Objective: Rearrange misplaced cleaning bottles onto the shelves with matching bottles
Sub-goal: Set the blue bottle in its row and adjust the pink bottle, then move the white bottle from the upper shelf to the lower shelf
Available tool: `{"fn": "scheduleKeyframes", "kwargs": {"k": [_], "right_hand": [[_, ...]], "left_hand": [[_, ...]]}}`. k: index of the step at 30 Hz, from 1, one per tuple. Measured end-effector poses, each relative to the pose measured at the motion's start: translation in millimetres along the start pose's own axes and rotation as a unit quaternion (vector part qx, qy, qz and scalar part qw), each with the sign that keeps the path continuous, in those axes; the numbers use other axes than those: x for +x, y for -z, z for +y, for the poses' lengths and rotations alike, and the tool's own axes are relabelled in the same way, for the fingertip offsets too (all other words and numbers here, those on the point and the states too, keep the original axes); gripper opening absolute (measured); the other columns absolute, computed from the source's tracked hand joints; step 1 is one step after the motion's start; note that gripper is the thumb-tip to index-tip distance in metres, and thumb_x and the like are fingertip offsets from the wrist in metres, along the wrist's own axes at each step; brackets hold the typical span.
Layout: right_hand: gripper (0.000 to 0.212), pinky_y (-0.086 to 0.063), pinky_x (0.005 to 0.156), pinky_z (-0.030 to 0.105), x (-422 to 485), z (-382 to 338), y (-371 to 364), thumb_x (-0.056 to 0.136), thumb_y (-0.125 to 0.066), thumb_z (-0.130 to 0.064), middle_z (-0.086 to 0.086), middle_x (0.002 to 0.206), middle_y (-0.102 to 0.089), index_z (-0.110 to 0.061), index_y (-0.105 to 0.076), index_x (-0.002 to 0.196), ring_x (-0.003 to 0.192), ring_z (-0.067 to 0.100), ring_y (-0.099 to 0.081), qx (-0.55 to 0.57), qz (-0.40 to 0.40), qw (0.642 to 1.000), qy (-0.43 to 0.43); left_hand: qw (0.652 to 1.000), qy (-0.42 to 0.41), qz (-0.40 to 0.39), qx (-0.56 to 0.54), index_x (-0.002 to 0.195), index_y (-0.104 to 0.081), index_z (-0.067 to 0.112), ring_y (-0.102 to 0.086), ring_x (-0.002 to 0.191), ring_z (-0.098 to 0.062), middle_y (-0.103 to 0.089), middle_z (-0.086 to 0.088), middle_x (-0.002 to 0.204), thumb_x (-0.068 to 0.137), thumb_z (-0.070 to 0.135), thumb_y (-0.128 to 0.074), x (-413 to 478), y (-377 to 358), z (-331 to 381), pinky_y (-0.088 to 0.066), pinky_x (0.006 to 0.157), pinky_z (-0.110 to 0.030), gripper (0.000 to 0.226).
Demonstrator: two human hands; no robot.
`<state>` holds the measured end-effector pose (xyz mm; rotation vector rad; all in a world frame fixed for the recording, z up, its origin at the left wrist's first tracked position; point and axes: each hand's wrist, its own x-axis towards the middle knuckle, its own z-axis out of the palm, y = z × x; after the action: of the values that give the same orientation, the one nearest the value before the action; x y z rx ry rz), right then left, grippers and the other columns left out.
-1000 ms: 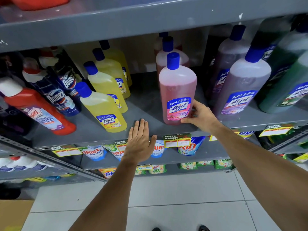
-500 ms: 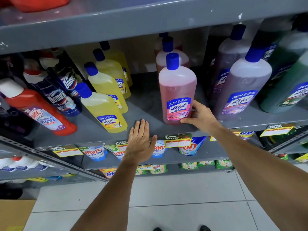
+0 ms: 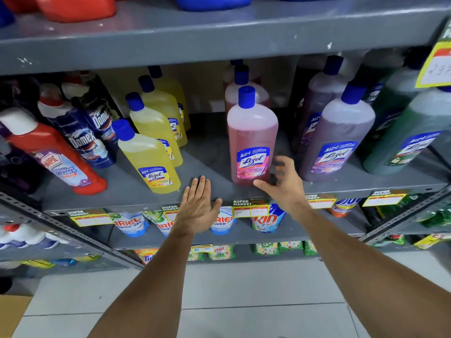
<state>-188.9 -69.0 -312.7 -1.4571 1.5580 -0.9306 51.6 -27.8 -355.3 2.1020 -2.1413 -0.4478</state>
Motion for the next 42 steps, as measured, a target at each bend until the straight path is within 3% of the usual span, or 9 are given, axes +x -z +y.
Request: {"fn": "scheduleKeyframes", "kwargs": {"k": [3, 6, 11, 20, 27, 30, 36, 40, 42], "right_hand": [[0.072, -0.052, 0.091, 0.032, -17.7, -14.3, 10.2, 0.077, -0.085, -0.041, 0.001, 0.124, -0.058, -0.023, -0.042, 0.133, 0.11, 0.016, -0.058, -0.007, 0.042, 0.998, 0.046], [0.055, -0.055, 0.086, 0.032, -29.4, -37.0, 19.1, 0.08, -0.081, -0.045, -0.003, 0.111, -0.063, -0.03, -0.047, 0.121, 0.103, 0.012, -0.062, 0.015, 0.022, 0.995, 0.1], [0.034, -0.057, 0.073, 0.026, -47.0, -109.2, 22.0, 0.079, -0.074, -0.049, -0.006, 0.087, -0.073, -0.034, -0.058, 0.105, 0.078, 0.01, -0.07, 0.052, -0.019, 0.983, 0.173], [0.029, -0.06, 0.069, 0.035, -72.5, -273.9, 13.3, 0.077, -0.075, -0.049, -0.002, 0.084, -0.073, -0.037, -0.063, 0.101, 0.069, 0.017, -0.069, 0.122, -0.084, 0.936, 0.32], [0.036, -0.055, 0.077, 0.02, -78.2, -370.9, -7.1, 0.084, -0.077, -0.038, -0.01, 0.099, -0.072, -0.03, -0.064, 0.116, 0.087, -0.001, -0.068, 0.123, -0.106, 0.911, 0.38], [0.047, -0.057, 0.085, 0.029, -75.6, -401.3, -37.0, 0.082, -0.078, -0.038, -0.009, 0.113, -0.069, -0.028, -0.061, 0.125, 0.101, 0.007, -0.068, 0.127, -0.119, 0.911, 0.374], [0.065, -0.045, 0.082, 0.01, -68.8, -435.2, -107.0, 0.088, -0.076, -0.02, -0.014, 0.128, -0.055, -0.023, -0.044, 0.144, 0.12, 0.01, -0.057, 0.125, -0.148, 0.914, 0.357], [0.088, -0.049, 0.098, 0.022, -64.2, -454.4, -141.6, 0.085, -0.078, -0.018, -0.031, 0.129, -0.048, -0.042, -0.023, 0.149, 0.12, -0.002, -0.056, 0.136, -0.119, 0.912, 0.368], [0.092, -0.048, 0.098, 0.018, -63.5, -462.9, -154.5, 0.082, -0.08, -0.019, -0.024, 0.135, -0.051, -0.054, -0.021, 0.144, 0.125, 0.004, -0.056, 0.131, -0.084, 0.911, 0.381]], "left_hand": [[0.998, 0.002, 0.035, -0.054, 0.154, 0.005, 0.006, 0.013, 0.15, -0.019, 0.01, -0.01, 0.164, 0.1, 0.05, -0.03, -11.2, 8.2, 9.7, 0.009, 0.119, -0.031, 0.078], [0.988, -0.024, 0.143, -0.048, 0.155, 0.001, 0.008, 0.01, 0.15, -0.017, 0.007, -0.006, 0.164, 0.094, 0.058, -0.021, -33.6, 26.8, 25.3, 0.002, 0.122, -0.035, 0.082], [0.957, -0.011, 0.29, -0.023, 0.155, -0.003, 0.012, 0.005, 0.151, -0.015, -0.001, -0.005, 0.165, 0.1, 0.05, -0.034, -78.1, 96.9, 51.5, -0.006, 0.123, -0.036, 0.074], [0.906, 0.042, 0.418, 0.054, 0.155, -0.014, 0.009, -0.001, 0.151, -0.017, -0.009, -0.007, 0.164, 0.1, 0.049, -0.038, -144.0, 249.6, 23.1, -0.015, 0.122, -0.042, 0.071], [0.897, 0.09, 0.424, 0.09, 0.155, -0.01, 0.011, 0.001, 0.151, -0.018, -0.008, -0.006, 0.164, 0.099, 0.059, -0.029, -167.5, 331.0, -41.2, -0.004, 0.122, -0.036, 0.076], [0.906, 0.089, 0.403, 0.095, 0.155, -0.01, 0.01, -0.002, 0.151, -0.02, -0.009, -0.007, 0.164, 0.098, 0.06, -0.026, -165.8, 350.7, -78.5, -0.005, 0.123, -0.037, 0.078], [0.931, 0.083, 0.34, 0.104, 0.154, -0.015, 0.008, -0.007, 0.151, -0.024, -0.016, -0.01, 0.163, 0.086, 0.069, -0.008, -146.2, 383.9, -152.1, -0.005, 0.121, -0.039, 0.092], [0.945, 0.063, 0.297, 0.117, 0.154, -0.018, 0.009, -0.012, 0.15, -0.022, -0.02, -0.009, 0.162, 0.085, 0.071, -0.004, -136.2, 383.7, -184.4, -0.005, 0.121, -0.038, 0.094], [0.942, 0.043, 0.311, 0.122, 0.153, -0.022, 0.008, -0.014, 0.149, -0.022, -0.023, -0.01, 0.161, 0.088, 0.068, -0.007, -133.0, 379.2, -194.3, -0.003, 0.121, -0.037, 0.089]]}}
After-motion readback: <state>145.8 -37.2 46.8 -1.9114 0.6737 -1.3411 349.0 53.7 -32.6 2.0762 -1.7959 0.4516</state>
